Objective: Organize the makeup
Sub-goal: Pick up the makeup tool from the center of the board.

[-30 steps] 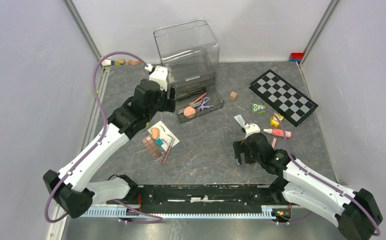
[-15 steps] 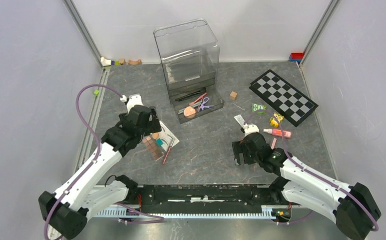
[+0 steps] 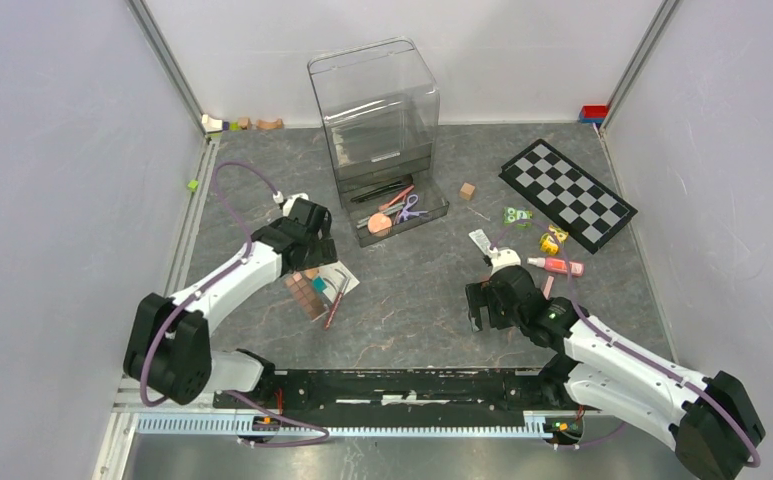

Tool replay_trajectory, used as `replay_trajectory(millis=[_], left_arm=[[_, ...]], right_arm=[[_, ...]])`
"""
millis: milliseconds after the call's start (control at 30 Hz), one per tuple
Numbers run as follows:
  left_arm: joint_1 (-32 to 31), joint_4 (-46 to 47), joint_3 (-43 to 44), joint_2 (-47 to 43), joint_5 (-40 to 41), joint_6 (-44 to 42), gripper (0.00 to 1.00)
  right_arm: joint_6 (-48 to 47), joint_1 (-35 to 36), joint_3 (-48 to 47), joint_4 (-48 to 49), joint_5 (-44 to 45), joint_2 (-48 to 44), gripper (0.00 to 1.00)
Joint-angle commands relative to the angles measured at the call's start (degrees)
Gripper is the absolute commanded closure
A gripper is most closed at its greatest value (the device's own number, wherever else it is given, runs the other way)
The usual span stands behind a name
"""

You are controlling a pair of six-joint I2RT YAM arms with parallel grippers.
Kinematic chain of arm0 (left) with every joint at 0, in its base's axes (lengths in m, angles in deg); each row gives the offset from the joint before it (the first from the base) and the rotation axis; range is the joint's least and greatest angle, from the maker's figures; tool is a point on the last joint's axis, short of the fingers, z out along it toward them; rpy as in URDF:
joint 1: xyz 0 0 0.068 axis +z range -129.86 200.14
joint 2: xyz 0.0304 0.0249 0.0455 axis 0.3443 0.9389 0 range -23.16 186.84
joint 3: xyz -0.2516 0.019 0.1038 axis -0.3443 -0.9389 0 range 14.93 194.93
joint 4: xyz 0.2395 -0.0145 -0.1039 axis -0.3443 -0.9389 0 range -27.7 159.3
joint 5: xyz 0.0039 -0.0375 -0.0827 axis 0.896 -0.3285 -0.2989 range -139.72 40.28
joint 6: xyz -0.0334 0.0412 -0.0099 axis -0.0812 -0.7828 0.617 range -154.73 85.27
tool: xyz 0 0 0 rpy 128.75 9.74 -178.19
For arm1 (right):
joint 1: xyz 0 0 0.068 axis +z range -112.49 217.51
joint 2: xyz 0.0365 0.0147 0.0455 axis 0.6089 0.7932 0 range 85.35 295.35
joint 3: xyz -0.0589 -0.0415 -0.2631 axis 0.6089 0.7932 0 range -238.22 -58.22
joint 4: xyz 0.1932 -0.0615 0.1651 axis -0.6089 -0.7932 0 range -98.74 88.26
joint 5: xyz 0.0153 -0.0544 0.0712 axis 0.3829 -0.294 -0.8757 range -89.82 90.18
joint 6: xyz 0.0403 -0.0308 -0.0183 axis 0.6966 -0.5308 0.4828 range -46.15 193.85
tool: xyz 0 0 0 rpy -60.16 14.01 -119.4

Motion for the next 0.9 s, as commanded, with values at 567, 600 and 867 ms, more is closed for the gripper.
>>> replay_trajectory(millis=[567, 600, 867], left_arm=[[4.3, 6.6, 3.9, 13.0, -2.8, -1.7, 0.39], [4.4, 6.5, 3.9, 13.2, -2.6, -1.8, 0.4], [4.4, 6.4, 3.5, 12.5, -2.1, -1.8, 0.58]], right_arm=[[-0.3, -0.1, 0.8, 0.2, 1.0, -0.4, 0.01], [-0.3, -0.1, 0.9, 0.2, 1.0, -0.3, 0.01], [-0.4, -0.1, 0.9, 0.5, 0.8, 0.0, 0.01]])
